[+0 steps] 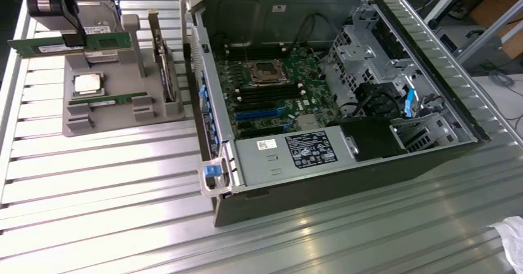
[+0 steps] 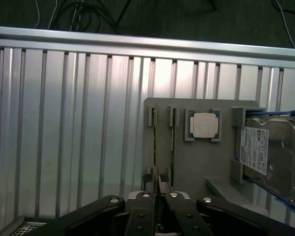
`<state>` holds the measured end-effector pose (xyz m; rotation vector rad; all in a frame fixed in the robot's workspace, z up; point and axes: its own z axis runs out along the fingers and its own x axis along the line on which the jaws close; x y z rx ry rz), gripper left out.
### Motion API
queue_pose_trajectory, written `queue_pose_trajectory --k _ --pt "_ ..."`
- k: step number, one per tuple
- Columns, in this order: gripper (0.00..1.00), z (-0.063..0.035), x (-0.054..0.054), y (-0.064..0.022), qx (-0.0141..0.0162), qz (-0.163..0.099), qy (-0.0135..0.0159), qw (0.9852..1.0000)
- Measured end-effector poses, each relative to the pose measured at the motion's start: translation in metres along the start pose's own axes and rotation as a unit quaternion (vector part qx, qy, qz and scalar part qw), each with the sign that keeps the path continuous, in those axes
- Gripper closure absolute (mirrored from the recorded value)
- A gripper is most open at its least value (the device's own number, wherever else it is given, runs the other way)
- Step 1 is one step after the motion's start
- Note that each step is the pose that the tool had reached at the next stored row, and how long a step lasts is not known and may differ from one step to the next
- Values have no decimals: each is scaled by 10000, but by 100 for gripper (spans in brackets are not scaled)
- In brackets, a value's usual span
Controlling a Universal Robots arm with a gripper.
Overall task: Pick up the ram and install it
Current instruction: 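Pick up the ram and move it above insertion slot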
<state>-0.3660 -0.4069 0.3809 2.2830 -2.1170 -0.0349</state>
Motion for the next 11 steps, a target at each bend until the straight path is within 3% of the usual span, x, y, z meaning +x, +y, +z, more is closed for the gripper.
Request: queue_pose_trajectory --k 11 --pt "87 -114 0 4 0 0 0 10000"
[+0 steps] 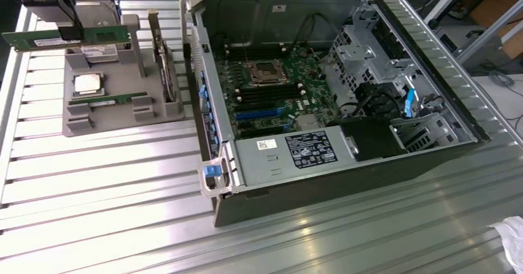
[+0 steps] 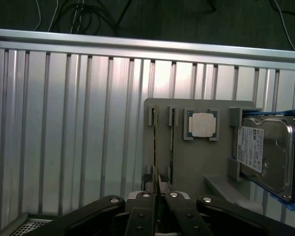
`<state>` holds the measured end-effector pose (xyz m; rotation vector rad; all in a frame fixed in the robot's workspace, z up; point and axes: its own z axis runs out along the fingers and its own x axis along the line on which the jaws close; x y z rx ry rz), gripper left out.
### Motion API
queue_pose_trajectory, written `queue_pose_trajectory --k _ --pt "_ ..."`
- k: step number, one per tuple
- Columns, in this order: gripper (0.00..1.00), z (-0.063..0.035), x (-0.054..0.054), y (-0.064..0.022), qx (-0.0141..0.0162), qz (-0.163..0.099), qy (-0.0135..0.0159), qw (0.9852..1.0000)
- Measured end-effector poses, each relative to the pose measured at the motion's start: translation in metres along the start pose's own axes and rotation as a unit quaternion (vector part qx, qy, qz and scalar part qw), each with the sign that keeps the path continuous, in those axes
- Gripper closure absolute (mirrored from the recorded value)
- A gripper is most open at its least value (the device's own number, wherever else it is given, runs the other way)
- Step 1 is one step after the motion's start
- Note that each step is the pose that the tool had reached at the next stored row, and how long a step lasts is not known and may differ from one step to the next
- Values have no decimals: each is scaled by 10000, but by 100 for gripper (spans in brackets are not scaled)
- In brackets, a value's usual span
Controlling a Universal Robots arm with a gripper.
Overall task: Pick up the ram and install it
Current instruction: 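Pick up the ram and move it above insertion slot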
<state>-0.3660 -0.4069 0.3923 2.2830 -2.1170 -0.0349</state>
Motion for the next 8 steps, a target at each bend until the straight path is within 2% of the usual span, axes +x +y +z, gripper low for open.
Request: queue_pose_trajectory --k 8 --pt "87 -92 0 3 0 0 0 10000"
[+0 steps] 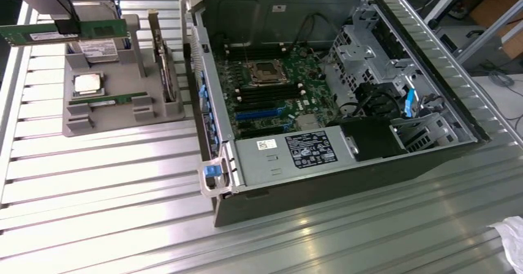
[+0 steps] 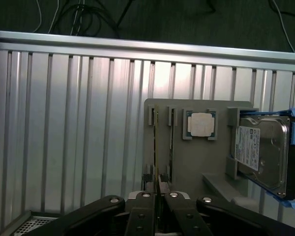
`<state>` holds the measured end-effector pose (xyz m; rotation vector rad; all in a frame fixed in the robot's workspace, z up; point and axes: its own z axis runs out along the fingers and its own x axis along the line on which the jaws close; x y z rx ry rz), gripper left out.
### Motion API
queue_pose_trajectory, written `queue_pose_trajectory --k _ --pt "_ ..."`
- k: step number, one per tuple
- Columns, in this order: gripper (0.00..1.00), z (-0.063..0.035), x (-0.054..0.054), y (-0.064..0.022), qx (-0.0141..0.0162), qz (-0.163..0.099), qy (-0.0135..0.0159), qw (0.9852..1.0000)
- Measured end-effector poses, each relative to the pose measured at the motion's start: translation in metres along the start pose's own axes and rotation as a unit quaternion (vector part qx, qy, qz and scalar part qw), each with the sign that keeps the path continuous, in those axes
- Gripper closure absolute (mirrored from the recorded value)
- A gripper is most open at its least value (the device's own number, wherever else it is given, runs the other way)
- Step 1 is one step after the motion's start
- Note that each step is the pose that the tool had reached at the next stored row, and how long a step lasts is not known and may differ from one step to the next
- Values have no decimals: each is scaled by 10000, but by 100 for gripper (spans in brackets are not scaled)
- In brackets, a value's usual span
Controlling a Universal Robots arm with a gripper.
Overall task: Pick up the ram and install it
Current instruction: 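Pick up the ram and move it above insertion slot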
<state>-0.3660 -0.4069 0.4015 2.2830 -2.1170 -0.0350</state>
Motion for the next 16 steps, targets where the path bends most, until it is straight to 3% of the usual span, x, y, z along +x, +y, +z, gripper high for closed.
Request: queue_pose_trajectory --k 10,16 --pt "87 -36 0 1 0 0 0 10000" --pt "87 -40 8 -107 0 0 1 10000"
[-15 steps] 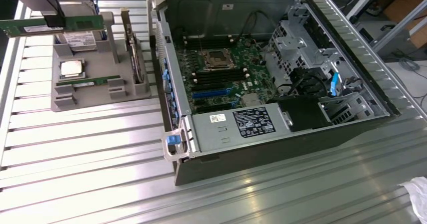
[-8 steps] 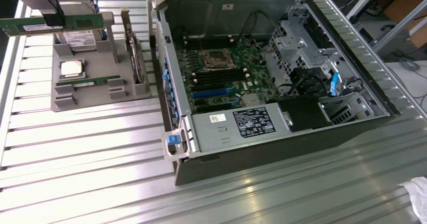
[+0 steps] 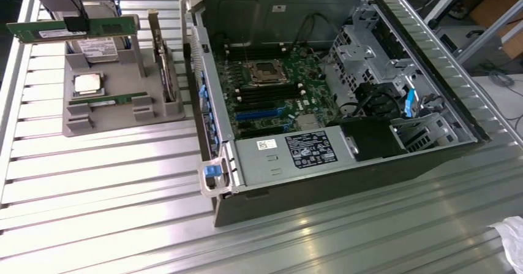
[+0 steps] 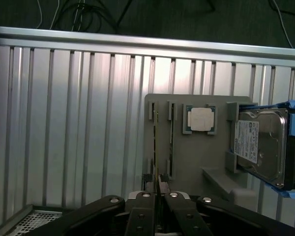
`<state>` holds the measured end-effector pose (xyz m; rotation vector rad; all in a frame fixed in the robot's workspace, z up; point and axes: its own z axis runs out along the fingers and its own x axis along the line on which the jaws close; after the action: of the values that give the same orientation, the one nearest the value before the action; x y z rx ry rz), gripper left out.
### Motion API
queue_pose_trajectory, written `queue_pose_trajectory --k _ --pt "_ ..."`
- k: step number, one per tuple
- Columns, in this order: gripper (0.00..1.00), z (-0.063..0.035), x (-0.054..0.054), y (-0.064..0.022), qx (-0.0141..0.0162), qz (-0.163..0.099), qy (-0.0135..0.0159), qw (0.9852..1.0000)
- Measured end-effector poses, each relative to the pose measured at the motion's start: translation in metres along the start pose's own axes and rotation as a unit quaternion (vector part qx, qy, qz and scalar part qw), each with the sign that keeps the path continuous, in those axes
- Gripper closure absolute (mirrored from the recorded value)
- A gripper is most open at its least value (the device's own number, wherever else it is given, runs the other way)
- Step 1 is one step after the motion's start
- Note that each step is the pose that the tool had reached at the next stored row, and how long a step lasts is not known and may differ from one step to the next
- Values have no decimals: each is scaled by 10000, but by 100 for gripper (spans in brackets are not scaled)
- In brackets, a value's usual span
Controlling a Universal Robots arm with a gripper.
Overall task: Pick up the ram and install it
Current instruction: 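Pick up the ram and move it above insertion slot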
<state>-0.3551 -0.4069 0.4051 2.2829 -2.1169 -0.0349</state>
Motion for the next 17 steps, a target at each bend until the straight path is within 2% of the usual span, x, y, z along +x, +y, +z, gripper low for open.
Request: queue_pose_trajectory --k 7,17 --pt "87 -4 10 -135 1 0 0 10000" --pt "87 -8 17 -229 0 0 0 10000"
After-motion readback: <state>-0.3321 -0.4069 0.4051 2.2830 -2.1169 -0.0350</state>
